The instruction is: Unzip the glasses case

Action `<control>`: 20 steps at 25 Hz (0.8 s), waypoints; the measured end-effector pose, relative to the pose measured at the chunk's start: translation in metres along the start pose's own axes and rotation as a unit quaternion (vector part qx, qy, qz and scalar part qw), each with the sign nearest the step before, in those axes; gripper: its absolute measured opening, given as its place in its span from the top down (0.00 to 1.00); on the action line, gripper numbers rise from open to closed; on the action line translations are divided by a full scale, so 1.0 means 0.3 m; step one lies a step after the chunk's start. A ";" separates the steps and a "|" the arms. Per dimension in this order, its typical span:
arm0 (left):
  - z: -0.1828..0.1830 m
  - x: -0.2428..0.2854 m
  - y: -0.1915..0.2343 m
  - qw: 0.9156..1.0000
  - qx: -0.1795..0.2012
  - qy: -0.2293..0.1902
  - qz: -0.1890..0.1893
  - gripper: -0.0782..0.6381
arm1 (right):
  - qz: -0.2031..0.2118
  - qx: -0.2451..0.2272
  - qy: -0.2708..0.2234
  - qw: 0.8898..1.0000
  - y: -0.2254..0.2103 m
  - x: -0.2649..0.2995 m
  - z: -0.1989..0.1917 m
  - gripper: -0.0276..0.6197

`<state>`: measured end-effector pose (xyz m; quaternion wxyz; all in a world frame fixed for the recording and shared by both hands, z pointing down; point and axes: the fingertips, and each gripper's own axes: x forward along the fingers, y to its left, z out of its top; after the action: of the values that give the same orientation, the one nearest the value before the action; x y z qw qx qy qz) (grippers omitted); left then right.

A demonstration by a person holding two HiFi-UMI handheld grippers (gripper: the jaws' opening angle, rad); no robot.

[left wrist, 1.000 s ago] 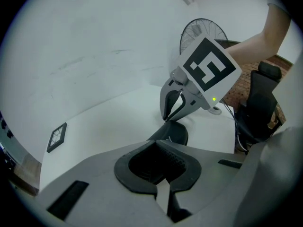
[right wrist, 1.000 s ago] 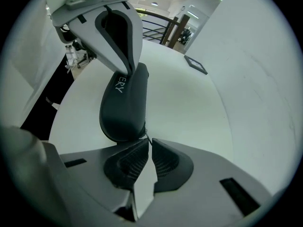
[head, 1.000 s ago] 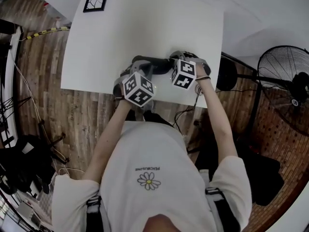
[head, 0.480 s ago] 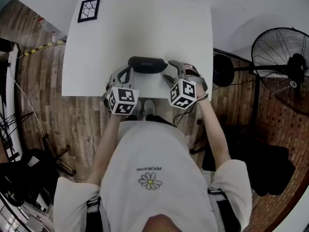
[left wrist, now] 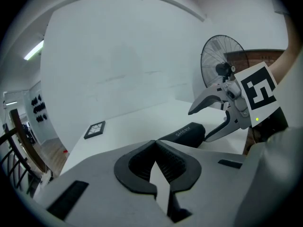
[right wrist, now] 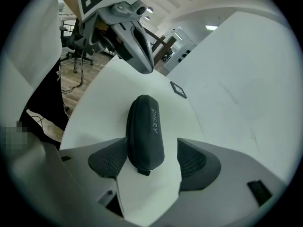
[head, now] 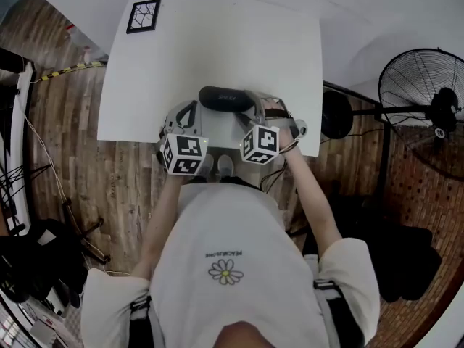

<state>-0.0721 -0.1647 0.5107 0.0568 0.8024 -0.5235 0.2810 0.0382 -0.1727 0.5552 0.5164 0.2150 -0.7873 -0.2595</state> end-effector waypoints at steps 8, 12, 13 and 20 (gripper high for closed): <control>-0.037 -0.029 0.069 0.999 -0.029 0.002 0.029 0.87 | -0.044 0.000 -0.005 0.999 -0.151 0.002 0.018 0.52; -0.044 -0.034 0.092 0.999 -0.033 0.005 0.038 0.87 | -0.067 0.004 -0.003 0.998 -0.266 0.041 0.019 0.52; -0.046 -0.034 0.094 0.999 -0.034 0.007 0.039 0.87 | -0.070 0.008 -0.003 0.998 -0.292 0.054 0.018 0.52; -0.075 -0.037 0.102 0.998 -0.040 0.023 0.047 0.87 | -0.068 0.010 -0.010 0.998 -0.382 0.154 0.051 0.52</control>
<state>-0.1110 -0.1605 0.5177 0.0878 0.7673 -0.5700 0.2803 0.0149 -0.2865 0.5101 0.4870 0.2706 -0.7787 -0.2883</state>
